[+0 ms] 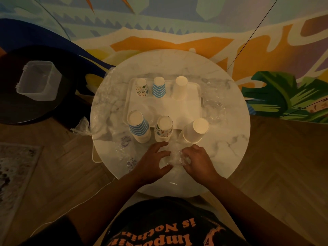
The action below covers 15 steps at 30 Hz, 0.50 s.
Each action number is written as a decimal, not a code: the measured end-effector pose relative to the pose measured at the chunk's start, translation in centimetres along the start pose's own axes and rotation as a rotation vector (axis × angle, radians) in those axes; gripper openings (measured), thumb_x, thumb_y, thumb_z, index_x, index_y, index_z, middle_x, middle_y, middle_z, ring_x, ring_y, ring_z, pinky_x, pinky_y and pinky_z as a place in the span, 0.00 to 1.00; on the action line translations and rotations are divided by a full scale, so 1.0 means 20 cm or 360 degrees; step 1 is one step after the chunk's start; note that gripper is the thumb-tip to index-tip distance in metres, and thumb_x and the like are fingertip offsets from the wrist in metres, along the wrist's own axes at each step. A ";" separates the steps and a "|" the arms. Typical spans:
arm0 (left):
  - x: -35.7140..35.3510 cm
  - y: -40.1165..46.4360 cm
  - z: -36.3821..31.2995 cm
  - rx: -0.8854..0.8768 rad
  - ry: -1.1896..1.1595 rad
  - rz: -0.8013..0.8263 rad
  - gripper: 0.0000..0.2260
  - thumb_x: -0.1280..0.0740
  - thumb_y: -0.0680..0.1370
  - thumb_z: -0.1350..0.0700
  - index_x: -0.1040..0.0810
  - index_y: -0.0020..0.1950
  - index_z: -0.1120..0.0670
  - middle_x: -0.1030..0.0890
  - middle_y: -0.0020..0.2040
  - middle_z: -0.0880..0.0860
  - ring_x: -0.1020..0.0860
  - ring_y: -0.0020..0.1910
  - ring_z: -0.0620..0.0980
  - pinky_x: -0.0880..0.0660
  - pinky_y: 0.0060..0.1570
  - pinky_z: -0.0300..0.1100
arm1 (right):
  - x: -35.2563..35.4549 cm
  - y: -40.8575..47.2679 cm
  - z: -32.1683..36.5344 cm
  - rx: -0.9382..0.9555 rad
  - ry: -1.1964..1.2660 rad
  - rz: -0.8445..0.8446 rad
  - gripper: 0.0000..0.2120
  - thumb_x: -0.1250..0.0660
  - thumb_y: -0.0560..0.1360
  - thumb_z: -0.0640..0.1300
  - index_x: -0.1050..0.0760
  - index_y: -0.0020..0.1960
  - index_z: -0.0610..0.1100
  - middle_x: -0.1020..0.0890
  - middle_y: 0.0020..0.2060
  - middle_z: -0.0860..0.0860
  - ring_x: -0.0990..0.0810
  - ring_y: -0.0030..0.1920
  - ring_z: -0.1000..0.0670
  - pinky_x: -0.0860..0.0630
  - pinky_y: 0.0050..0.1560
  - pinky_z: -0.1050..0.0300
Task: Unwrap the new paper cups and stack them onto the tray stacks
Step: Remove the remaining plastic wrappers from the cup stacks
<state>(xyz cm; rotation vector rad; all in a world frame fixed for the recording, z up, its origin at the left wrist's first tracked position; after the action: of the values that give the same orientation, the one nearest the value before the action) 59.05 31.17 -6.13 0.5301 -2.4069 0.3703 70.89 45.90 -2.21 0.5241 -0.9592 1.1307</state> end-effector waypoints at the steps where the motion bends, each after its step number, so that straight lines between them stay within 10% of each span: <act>1: 0.00 0.00 0.00 0.0024 0.0006 0.0022 0.23 0.29 0.75 0.40 0.21 0.66 0.50 0.34 0.76 0.48 0.37 0.75 0.47 0.35 0.73 0.46 | 0.00 0.00 0.01 -0.0033 0.0015 0.0030 0.05 0.25 0.73 0.41 0.20 0.47 0.44 0.18 0.42 0.47 0.22 0.44 0.44 0.35 0.46 0.57; 15: 0.01 -0.03 -0.01 0.0227 -0.0300 0.0108 0.37 0.27 0.73 0.36 0.39 0.77 0.39 0.40 0.75 0.36 0.36 0.72 0.38 0.34 0.71 0.41 | 0.06 -0.01 -0.02 -0.0564 0.1164 -0.0024 0.14 0.27 0.77 0.44 0.26 0.61 0.49 0.16 0.52 0.55 0.18 0.53 0.59 0.22 0.53 0.64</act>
<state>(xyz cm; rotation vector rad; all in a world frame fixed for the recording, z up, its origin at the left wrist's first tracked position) 59.22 30.66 -5.77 0.5692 -2.5980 0.5467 71.40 46.68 -1.27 -0.1749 -0.4874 0.9952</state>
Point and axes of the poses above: each hand's wrist, its own y-axis towards the middle knuckle, its own x-axis out of the back of the hand, z = x × y, the point moved 4 cm from there along y, towards the middle knuckle
